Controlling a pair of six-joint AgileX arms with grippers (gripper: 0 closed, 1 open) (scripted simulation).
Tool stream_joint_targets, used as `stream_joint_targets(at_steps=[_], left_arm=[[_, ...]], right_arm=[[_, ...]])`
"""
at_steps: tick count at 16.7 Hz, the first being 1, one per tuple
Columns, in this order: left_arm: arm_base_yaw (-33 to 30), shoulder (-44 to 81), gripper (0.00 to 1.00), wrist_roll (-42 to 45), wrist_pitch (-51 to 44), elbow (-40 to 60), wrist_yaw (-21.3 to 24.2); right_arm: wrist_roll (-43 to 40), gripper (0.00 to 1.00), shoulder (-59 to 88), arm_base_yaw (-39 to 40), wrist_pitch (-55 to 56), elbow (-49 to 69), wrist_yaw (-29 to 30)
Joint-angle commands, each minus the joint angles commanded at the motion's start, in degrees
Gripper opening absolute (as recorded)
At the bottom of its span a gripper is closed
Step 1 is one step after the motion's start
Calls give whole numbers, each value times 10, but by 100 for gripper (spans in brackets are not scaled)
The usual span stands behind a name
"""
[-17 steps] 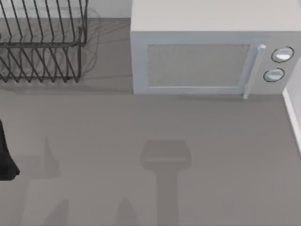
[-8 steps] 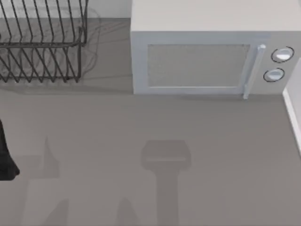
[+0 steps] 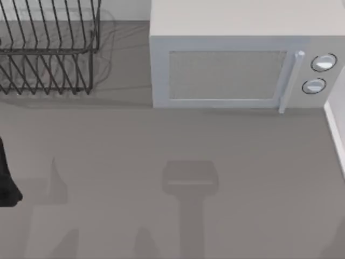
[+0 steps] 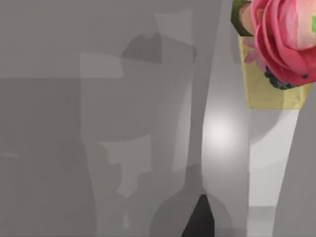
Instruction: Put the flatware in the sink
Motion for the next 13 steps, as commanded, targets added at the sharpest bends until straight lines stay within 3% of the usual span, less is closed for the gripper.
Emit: stream_joint_targets(at_steps=[3,9,13], left_arm=[[0,0,100,0,0,0,0],[0,0,100,0,0,0,0],[0,0,100,0,0,0,0]], right_arm=[[0,0,-29,0,-56,39,0],[1,0,-31,1,-62,43,0],[16,0,25,12,-89,103,1]])
